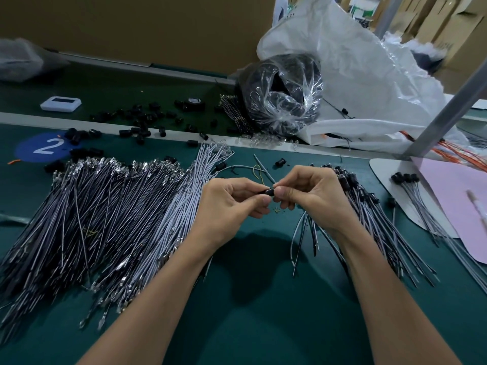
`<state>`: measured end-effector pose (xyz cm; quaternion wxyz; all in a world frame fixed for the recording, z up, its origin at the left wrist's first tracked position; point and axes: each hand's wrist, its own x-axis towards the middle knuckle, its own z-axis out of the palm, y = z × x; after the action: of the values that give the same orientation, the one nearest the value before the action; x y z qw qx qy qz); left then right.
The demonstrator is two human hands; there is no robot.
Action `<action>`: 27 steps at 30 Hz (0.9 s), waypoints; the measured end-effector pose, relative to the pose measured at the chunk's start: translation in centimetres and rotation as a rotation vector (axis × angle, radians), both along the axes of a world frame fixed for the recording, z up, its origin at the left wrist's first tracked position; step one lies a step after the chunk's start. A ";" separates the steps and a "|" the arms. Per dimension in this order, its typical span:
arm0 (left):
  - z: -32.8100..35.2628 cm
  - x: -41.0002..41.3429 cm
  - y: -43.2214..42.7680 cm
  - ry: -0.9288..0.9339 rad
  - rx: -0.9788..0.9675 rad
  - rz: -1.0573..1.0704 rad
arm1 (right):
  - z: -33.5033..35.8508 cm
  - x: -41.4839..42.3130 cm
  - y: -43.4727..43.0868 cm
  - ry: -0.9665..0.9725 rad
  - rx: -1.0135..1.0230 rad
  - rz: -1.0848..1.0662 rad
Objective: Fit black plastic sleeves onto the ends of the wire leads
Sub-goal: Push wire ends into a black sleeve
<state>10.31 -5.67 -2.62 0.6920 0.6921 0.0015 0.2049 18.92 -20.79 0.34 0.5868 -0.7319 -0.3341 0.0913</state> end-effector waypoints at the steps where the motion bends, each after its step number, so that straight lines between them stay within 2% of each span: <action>1: 0.0 0.0 0.0 -0.008 0.013 0.006 | 0.0 0.0 0.0 0.013 0.002 -0.002; 6: -0.1 0.0 -0.1 -0.028 0.005 0.029 | -0.1 -0.1 0.1 0.031 0.030 -0.003; 15: -0.1 0.1 -0.1 0.016 -0.063 -0.046 | 0.3 -0.1 -0.2 -0.168 0.009 0.016; 22: -0.4 0.2 -0.2 -0.012 -0.007 0.003 | 0.3 0.0 -0.3 -0.062 -0.047 -0.010; 27: -0.6 0.3 -0.1 -0.013 -0.005 0.008 | 0.4 -0.1 -0.2 -0.096 -0.035 0.017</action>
<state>10.57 -5.77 -3.25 0.6929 0.6892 0.0000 0.2121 18.78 -21.01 0.75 0.5565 -0.7426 -0.3665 0.0669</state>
